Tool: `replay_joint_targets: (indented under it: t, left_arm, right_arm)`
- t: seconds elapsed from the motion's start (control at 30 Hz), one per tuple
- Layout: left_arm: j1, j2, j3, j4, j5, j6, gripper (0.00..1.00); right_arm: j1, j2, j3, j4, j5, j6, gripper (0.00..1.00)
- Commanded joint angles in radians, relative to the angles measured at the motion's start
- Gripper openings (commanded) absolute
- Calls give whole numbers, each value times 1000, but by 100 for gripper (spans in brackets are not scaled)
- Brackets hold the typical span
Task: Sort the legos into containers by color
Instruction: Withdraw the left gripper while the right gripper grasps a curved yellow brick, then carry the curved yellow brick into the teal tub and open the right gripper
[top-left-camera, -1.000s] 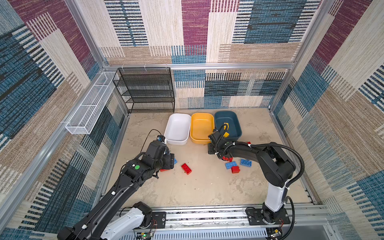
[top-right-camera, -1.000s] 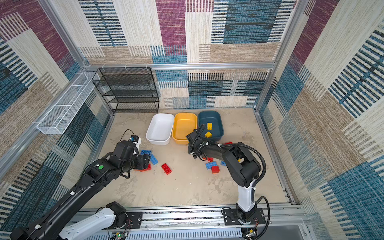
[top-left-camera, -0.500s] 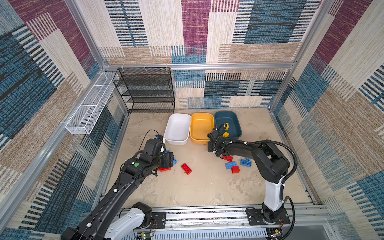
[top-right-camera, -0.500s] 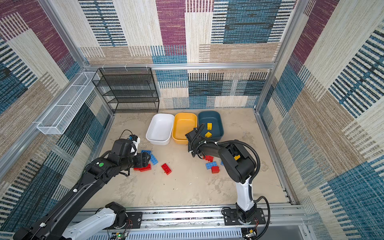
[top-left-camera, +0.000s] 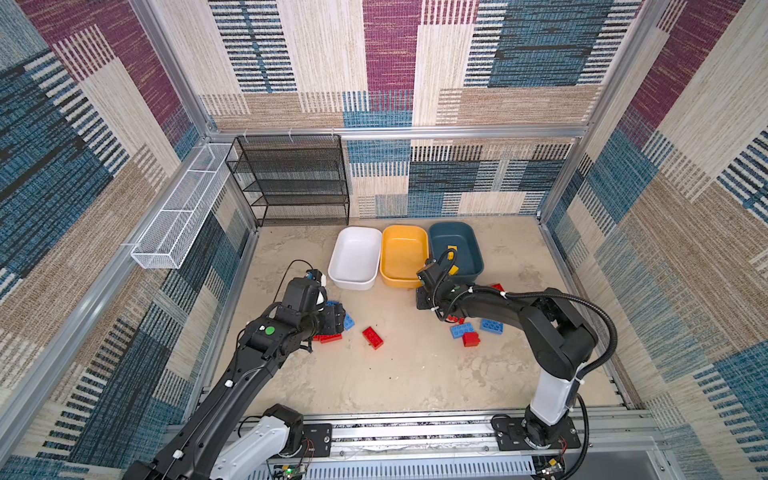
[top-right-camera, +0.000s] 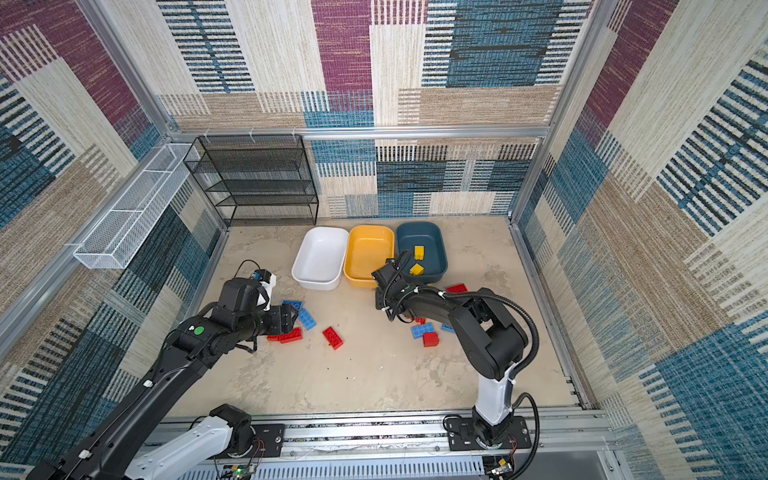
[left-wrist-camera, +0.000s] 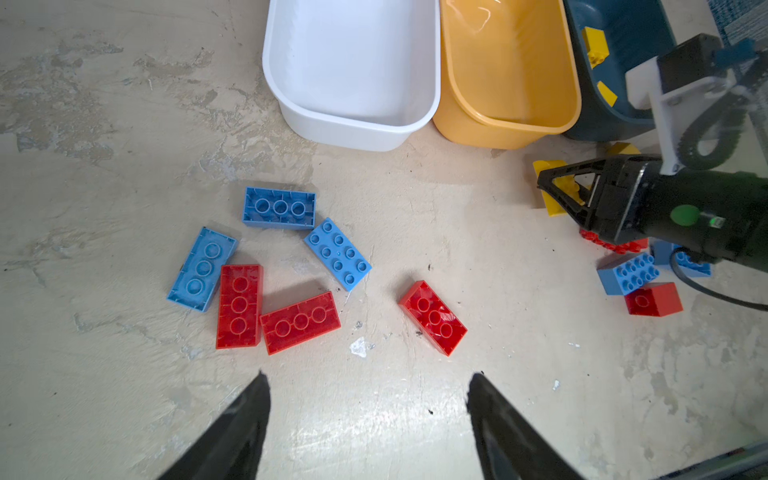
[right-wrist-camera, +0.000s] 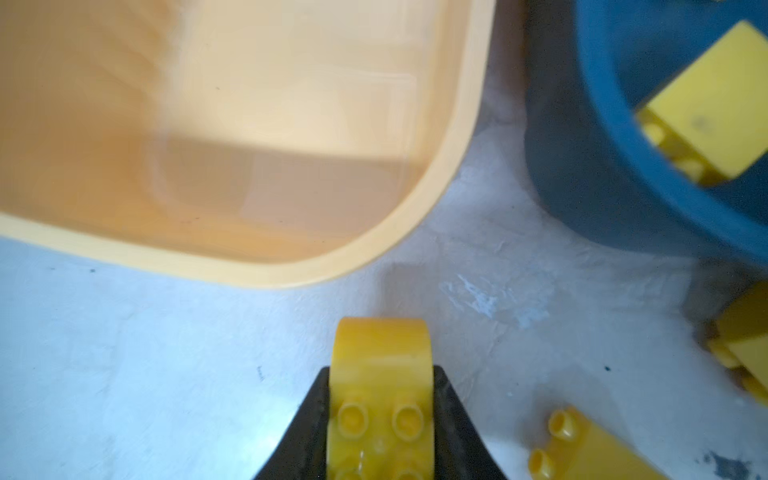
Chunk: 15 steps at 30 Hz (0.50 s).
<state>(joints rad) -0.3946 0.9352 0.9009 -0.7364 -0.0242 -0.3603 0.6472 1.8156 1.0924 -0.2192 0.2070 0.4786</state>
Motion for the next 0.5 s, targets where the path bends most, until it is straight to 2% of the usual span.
replay_joint_targets:
  t: [0.0,0.13,0.3,0.47]
  left_arm:
    - [2,-12,-6,11,-18,1,76]
    - [1,-35,-12,11,-18,1,77]
    - [1,-55,-17,15,-30,0,77]
    - [1,-50,-19,11,-33,-2,77]
  right_arm:
    - [7,-77,-19,-31,-25,20,22]
    - [9,-183,-37,-70,-55,22,23]
    - [5,-266,23,-177,-81,-1,23]
    - [-49,-292,122,-238,-181,-29,25]
